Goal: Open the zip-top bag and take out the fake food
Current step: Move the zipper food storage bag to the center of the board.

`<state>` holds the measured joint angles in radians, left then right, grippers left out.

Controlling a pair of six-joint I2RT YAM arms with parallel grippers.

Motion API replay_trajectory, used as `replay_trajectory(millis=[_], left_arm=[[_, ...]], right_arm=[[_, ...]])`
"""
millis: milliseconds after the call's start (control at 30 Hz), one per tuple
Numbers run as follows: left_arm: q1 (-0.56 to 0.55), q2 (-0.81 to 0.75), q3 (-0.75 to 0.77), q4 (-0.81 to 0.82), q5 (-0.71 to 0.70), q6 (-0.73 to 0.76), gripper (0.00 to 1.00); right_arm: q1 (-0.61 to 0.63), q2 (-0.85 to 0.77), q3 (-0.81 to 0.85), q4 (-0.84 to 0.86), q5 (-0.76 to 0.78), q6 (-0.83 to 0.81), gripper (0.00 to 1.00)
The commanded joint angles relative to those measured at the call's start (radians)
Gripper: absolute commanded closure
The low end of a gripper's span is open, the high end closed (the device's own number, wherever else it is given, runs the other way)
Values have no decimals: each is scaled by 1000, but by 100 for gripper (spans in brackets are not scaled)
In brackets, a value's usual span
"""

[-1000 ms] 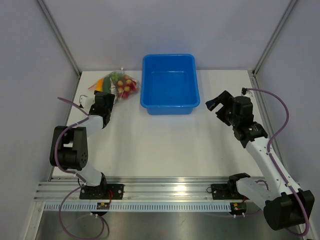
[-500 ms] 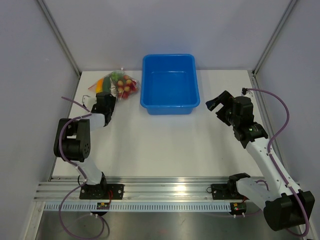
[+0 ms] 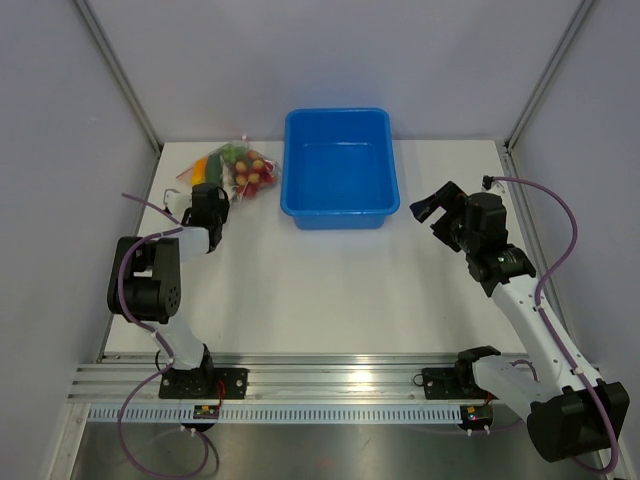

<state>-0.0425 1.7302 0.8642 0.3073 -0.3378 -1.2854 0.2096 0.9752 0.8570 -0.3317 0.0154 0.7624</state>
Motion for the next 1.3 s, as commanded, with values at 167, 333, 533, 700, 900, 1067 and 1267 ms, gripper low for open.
replay_trajectory(millis=[167, 333, 533, 700, 900, 1067, 1267], left_arm=[[9, -37, 7, 56, 29, 17, 100], [7, -75, -37, 59, 29, 8, 100], [4, -159, -132, 65, 37, -52, 100], [3, -254, -183, -3, 54, -52, 100], [-2, -380, -251, -121, 62, -37, 100], [-17, -567, -387, -177, 63, -40, 100], [-108, -785, -502, -244, 52, -15, 100]], right_arm=[[4, -13, 1, 45, -37, -17, 1], [4, -13, 1, 45, -37, -17, 1], [4, -10, -1, 48, -38, -17, 1], [4, 2, 0, 51, -46, -17, 1], [5, 13, 1, 54, -51, -18, 1], [4, 19, 1, 56, -55, -17, 1], [4, 19, 1, 54, -61, -17, 1]])
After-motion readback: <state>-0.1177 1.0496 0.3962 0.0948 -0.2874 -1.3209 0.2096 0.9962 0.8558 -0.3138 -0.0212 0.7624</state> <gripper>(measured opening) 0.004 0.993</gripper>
